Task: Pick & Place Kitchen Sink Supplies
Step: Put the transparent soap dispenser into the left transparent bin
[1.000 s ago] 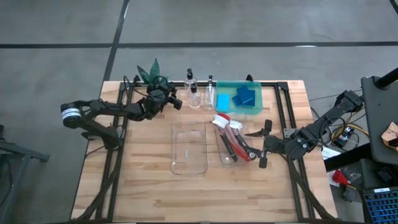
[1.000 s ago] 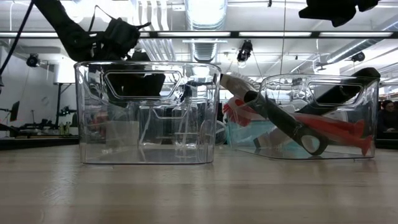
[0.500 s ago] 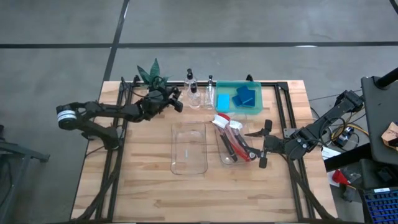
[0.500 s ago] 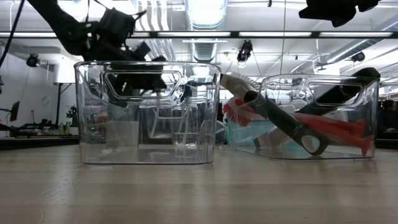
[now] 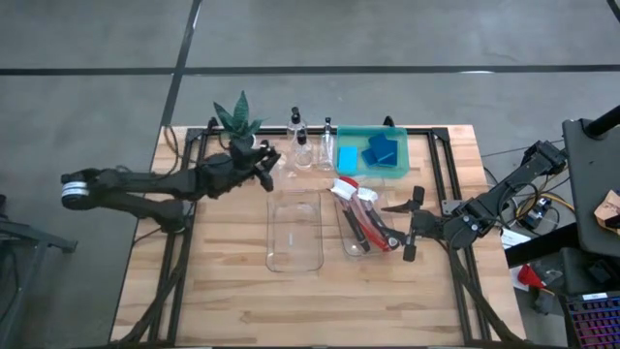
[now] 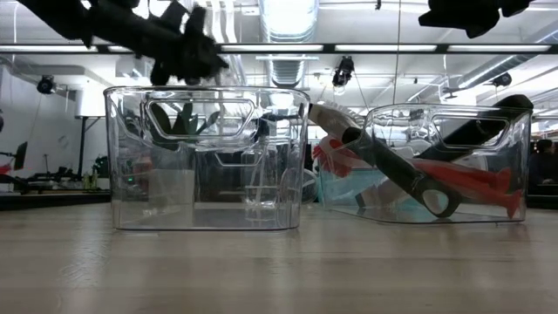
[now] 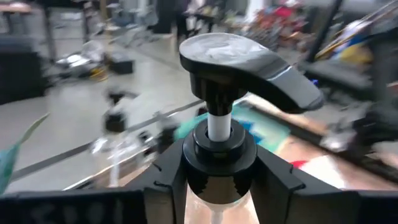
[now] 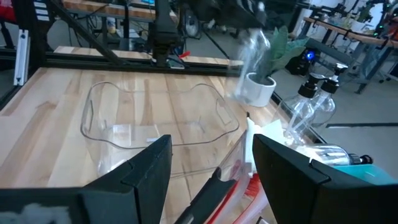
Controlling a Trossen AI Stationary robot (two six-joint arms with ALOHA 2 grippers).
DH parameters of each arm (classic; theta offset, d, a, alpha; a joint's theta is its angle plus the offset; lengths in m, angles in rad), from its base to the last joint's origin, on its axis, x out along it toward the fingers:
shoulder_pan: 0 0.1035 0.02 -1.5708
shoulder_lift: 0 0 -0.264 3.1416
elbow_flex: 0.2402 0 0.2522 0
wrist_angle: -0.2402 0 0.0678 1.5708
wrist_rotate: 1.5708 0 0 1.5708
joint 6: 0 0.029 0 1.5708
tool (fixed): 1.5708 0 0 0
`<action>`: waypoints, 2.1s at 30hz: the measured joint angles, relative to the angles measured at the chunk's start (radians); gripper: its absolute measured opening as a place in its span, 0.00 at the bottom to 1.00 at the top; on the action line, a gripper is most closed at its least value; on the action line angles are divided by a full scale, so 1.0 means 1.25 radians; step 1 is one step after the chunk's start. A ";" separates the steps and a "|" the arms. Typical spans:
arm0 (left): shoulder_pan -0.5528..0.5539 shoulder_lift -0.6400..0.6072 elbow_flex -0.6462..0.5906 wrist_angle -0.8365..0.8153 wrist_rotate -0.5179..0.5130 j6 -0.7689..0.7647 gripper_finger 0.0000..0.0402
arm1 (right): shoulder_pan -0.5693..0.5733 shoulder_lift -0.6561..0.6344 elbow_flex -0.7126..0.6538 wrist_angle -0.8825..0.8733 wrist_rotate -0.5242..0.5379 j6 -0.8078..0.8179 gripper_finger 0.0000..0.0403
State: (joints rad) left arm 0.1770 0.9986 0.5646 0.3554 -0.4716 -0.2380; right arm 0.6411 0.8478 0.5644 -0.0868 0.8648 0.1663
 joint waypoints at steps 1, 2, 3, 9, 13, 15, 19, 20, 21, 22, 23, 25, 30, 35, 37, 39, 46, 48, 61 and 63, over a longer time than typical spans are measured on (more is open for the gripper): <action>-0.016 -0.018 0.000 0.002 0.005 0.001 0.31 | 0.000 0.000 0.000 0.000 0.001 0.000 0.55; -0.032 -0.035 0.000 0.002 0.007 0.004 0.31 | 0.000 -0.001 0.000 0.000 0.002 0.000 0.55; -0.047 -0.053 0.000 -0.001 0.007 0.007 0.32 | 0.000 -0.001 0.000 0.000 0.002 0.000 0.55; -0.137 -0.104 0.000 -0.002 0.052 0.021 0.33 | 0.000 -0.001 0.000 0.000 0.002 0.029 0.55; -0.197 -0.081 0.000 -0.009 0.091 0.031 0.32 | 0.000 -0.001 0.000 0.000 0.002 0.032 0.55; -0.224 -0.069 0.000 -0.008 0.118 0.038 0.32 | 0.000 -0.001 0.000 -0.003 0.002 0.032 0.55; -0.273 -0.048 0.000 -0.005 0.120 0.030 0.33 | 0.000 -0.001 0.000 -0.003 0.002 0.034 0.55; -0.284 -0.041 0.003 -0.006 0.121 0.030 0.33 | 0.000 -0.001 0.000 -0.003 0.002 0.035 0.55; -0.296 -0.031 0.007 -0.006 0.129 0.030 0.33 | 0.000 -0.001 0.000 -0.003 0.002 0.035 0.55; -0.306 -0.020 0.012 -0.006 0.142 0.030 0.33 | 0.000 -0.001 0.000 -0.003 0.002 0.036 0.55; -0.316 -0.008 0.018 -0.006 0.152 0.031 0.33 | 0.000 -0.001 0.000 -0.003 0.002 0.040 0.55; -0.336 0.022 0.036 -0.006 0.168 0.032 0.32 | 0.000 -0.001 0.000 -0.003 0.003 0.046 0.55; -0.369 0.124 0.095 -0.028 0.189 0.062 0.33 | 0.000 -0.001 0.000 -0.003 0.003 0.054 0.55; -0.370 0.220 0.143 -0.025 0.180 0.063 0.33 | 0.000 -0.001 0.000 -0.003 0.003 0.065 0.55; -0.371 0.254 0.155 -0.022 0.179 0.060 0.32 | 0.000 -0.001 0.000 -0.003 0.003 0.071 0.55; -0.374 0.281 0.167 -0.017 0.180 0.055 0.32 | 0.000 -0.001 0.000 -0.003 0.003 0.072 0.55; -0.377 0.340 0.173 -0.015 0.164 0.015 0.35 | 0.000 -0.001 0.000 -0.004 0.002 0.070 0.55; -0.384 0.354 0.173 -0.011 0.164 0.012 0.34 | 0.000 -0.001 0.000 -0.005 0.002 0.068 0.55; -0.390 0.422 0.173 0.027 0.171 -0.002 0.39 | 0.000 -0.001 0.000 -0.003 0.002 0.053 0.55; -0.390 0.420 0.173 0.022 0.178 -0.006 0.42 | 0.000 -0.001 0.000 -0.002 0.002 0.053 0.55</action>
State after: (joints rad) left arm -0.3107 1.5231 0.7811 0.3831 -0.2492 -0.2459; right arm 0.6409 0.8471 0.5644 -0.0893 0.8671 0.2327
